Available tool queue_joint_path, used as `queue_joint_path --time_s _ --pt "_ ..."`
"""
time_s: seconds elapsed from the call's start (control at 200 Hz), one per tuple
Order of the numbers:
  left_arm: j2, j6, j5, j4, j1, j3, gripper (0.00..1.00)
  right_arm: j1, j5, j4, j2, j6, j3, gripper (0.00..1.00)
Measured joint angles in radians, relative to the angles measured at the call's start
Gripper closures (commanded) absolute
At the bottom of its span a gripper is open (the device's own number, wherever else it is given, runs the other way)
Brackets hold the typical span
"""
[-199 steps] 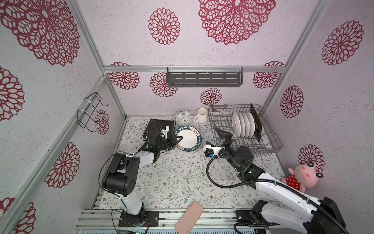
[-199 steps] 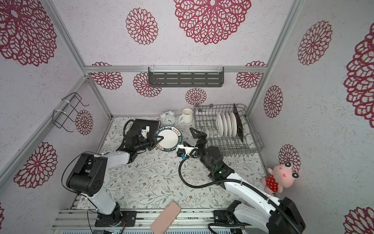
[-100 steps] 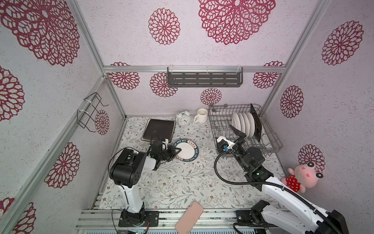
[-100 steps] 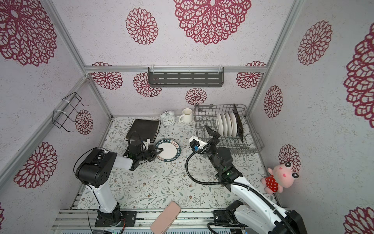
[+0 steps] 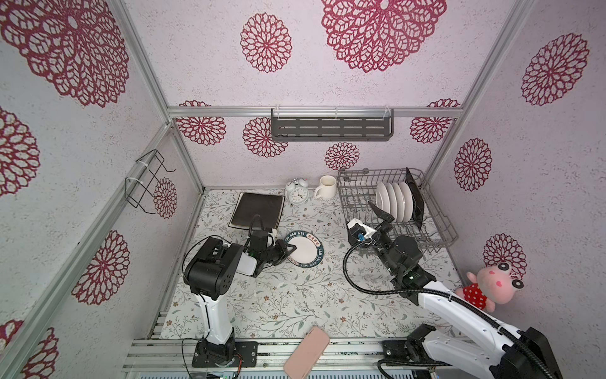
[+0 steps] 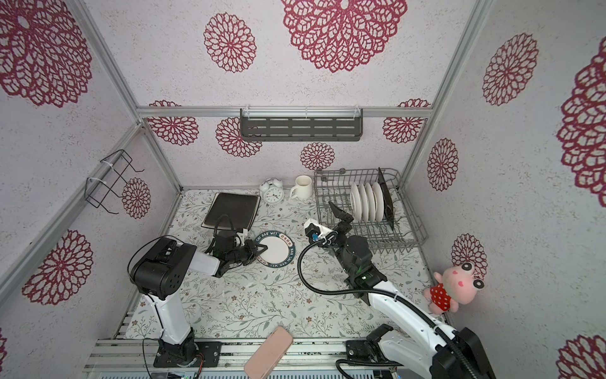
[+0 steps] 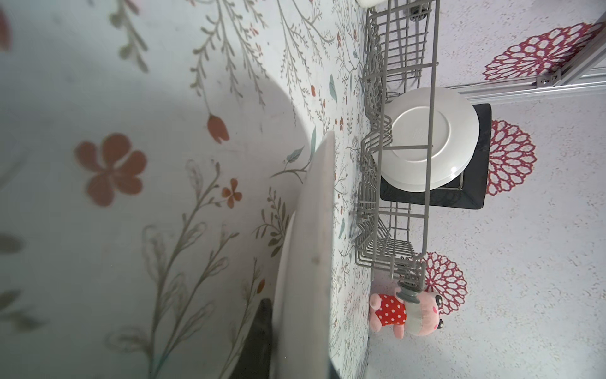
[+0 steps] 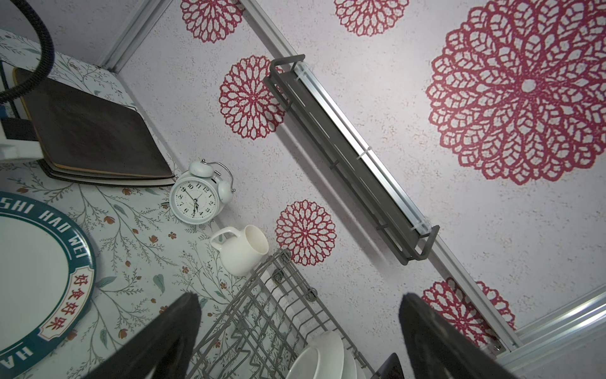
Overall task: Unload the plates from the dish rack
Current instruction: Place a plate at the center of the table.
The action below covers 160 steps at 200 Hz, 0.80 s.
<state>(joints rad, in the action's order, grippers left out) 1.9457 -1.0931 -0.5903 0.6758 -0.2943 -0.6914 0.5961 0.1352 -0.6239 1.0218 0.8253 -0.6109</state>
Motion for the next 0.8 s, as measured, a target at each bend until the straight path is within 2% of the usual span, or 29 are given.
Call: queue_joint_path --time_s 0.285,0.345,0.42,0.53,0.635,0.8 --pt "0.071 -0.026 0.020 0.007 -0.009 -0.084 1.00 0.000 0.003 0.002 -0.005 0.000 0.000 0.01" --pt "0.076 -0.026 0.028 -0.011 -0.012 -0.104 0.92 0.000 0.004 0.002 -0.007 0.000 0.000 0.01" --pt "0.082 -0.023 0.033 -0.035 -0.015 -0.127 0.89 0.000 0.007 0.002 -0.009 0.001 0.000 0.01" --pt "0.086 -0.016 0.034 -0.061 -0.017 -0.147 0.79 -0.001 0.015 0.002 -0.009 0.001 0.000 0.01" --pt "0.094 0.004 0.045 -0.101 -0.020 -0.155 0.61 -0.001 0.019 0.002 -0.009 0.002 0.000 0.01" --pt "0.090 0.024 0.048 -0.138 -0.027 -0.185 0.57 -0.006 0.019 0.002 -0.008 0.004 0.000 0.01"
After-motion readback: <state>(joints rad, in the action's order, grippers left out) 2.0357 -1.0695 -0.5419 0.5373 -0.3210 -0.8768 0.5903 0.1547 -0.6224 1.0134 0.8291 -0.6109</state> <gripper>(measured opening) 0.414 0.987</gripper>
